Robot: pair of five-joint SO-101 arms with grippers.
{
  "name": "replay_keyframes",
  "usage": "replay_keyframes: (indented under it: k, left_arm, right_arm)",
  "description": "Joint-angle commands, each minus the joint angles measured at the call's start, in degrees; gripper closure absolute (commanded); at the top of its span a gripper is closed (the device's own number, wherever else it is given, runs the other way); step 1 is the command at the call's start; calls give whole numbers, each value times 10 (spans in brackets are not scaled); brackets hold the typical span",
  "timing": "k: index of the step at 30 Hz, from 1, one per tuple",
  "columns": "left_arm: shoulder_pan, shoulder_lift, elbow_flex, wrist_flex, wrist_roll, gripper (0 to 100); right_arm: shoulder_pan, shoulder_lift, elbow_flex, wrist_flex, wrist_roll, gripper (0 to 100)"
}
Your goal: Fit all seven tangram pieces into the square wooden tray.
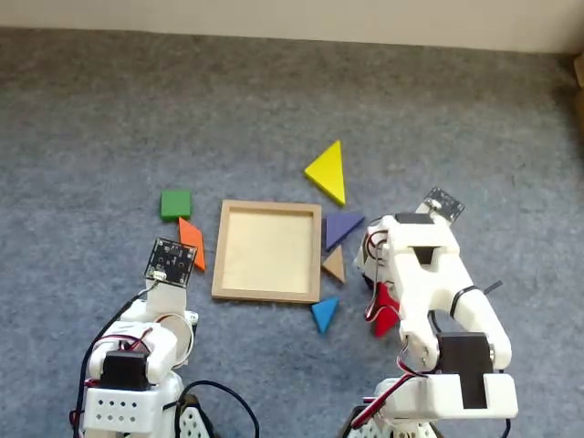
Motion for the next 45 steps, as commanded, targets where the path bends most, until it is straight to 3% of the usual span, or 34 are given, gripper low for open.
replay_keyframes:
  k: [1, 8, 22, 45]
  left_arm:
    - [-5, -29, 11, 4, -4, 993]
    - [-5, -29, 11, 4, -4, 993]
    - [-5, -29, 11, 4, -4, 993]
    - [-5, -29, 11, 4, -4, 993]
  right_arm:
    - [-3, 0, -43, -9, -9, 634]
    - [9, 0, -38, -83, -9, 635]
    - [6, 0, -38, -3, -5, 636]
    - [9, 0, -19, 0, -4, 646]
